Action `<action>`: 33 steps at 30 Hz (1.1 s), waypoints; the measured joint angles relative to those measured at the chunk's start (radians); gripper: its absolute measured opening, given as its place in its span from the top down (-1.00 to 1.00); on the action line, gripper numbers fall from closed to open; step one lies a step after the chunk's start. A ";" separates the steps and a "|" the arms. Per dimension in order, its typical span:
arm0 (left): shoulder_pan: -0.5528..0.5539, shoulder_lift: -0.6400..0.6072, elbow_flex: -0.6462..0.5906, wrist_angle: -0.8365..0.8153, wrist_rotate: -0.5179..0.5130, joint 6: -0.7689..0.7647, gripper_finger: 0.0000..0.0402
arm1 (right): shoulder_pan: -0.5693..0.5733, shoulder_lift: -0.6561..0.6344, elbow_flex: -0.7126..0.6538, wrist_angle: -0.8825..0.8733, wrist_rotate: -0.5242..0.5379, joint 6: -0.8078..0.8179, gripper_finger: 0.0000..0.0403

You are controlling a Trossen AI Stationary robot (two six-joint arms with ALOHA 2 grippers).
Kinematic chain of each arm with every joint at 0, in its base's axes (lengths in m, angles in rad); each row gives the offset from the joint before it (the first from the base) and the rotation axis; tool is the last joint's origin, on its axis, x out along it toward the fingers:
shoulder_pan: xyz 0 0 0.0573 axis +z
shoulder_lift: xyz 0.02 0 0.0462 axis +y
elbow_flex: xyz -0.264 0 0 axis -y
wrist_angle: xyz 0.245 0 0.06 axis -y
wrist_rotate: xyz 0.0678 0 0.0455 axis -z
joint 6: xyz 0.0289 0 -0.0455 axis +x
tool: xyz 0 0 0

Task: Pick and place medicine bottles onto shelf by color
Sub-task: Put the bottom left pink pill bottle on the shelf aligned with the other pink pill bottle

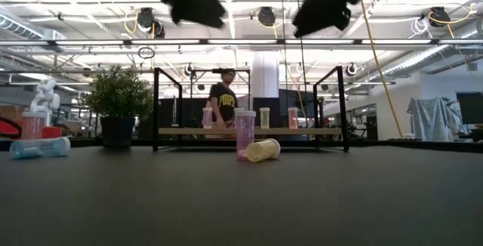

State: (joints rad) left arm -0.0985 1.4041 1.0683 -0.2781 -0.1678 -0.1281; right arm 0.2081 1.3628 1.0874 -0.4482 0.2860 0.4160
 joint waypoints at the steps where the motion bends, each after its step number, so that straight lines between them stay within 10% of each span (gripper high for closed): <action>1: 0.025 0.021 0.000 0.030 0.035 -0.014 0.07 | -0.004 0.001 0.000 -0.040 -0.004 -0.012 0.18; 8: 0.135 0.142 0.000 0.196 0.195 0.098 0.07 | -0.053 -0.003 -0.134 -0.035 -0.027 -0.107 0.18; 16: 0.180 0.137 0.004 0.228 0.113 0.024 0.07 | -0.123 -0.118 -0.266 0.043 -0.130 -0.078 0.18; 33: 0.233 0.098 0.022 0.105 0.419 0.228 0.07 | -0.009 -0.151 -0.381 0.291 -0.053 0.415 0.18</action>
State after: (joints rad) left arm 0.1347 1.5021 1.0901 -0.1734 0.2513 0.1002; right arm 0.1994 1.2116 0.7063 -0.1576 0.2331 0.8307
